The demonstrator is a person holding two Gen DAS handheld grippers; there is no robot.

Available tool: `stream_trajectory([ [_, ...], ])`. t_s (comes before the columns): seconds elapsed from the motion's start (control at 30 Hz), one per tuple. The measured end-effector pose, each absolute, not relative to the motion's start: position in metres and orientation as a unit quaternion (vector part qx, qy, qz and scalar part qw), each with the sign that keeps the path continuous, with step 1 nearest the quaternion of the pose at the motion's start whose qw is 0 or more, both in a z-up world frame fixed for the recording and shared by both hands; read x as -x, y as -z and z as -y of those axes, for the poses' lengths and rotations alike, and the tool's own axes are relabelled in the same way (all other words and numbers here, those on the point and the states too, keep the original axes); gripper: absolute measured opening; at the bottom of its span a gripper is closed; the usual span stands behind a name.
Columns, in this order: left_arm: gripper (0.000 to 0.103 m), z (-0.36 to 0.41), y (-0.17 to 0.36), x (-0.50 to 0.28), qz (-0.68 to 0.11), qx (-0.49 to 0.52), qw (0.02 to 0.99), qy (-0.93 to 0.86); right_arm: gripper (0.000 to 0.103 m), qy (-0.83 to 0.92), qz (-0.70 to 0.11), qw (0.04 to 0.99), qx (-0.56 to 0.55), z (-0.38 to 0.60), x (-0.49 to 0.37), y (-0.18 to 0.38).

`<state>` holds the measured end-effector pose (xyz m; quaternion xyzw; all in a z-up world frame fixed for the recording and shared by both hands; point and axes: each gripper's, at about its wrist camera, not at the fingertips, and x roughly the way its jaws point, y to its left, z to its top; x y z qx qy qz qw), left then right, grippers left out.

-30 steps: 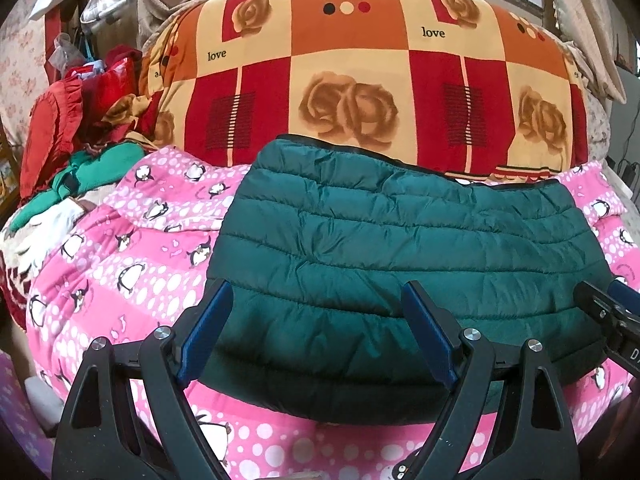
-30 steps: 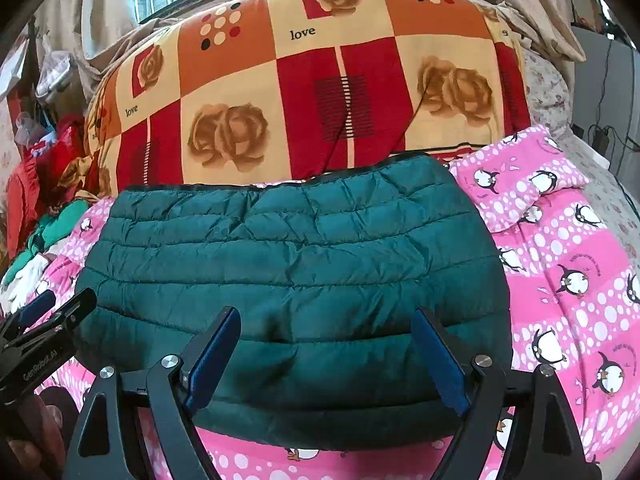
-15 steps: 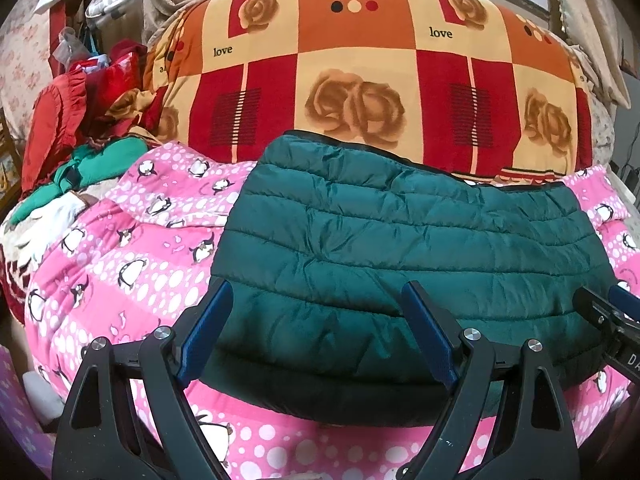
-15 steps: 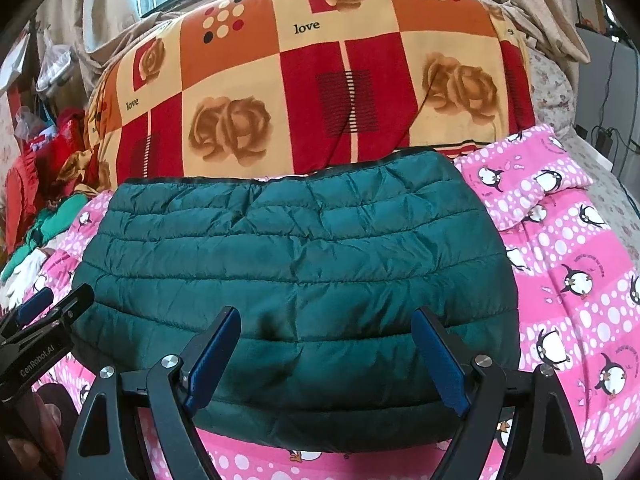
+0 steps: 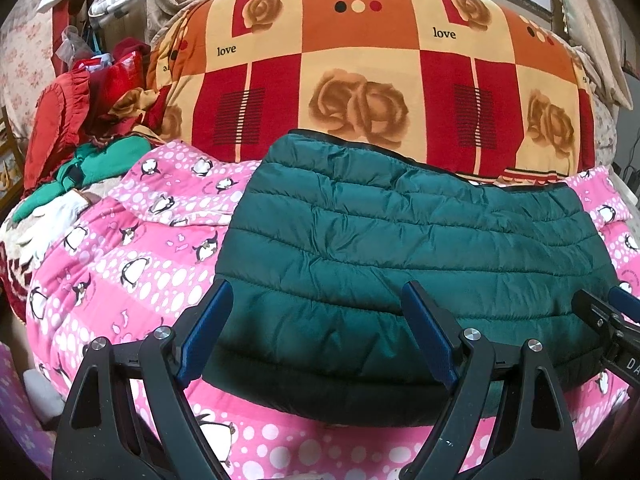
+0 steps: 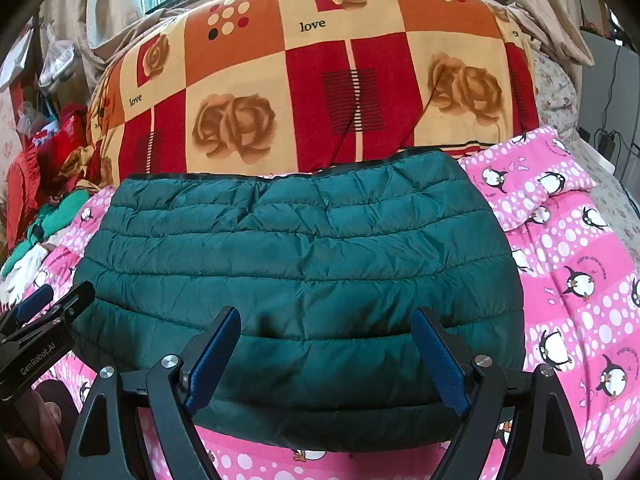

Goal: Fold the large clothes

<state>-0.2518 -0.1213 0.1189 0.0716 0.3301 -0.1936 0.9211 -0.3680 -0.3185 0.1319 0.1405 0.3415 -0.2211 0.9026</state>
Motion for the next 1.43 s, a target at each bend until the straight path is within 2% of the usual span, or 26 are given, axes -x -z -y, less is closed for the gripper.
stream_trajectory([
  [1.43,0.086,0.125,-0.113,0.241,-0.316,-0.090,0.922,0.204,0.085,0.215,-0.354,0.898,-0.151,0.335,0.355,-0.119],
])
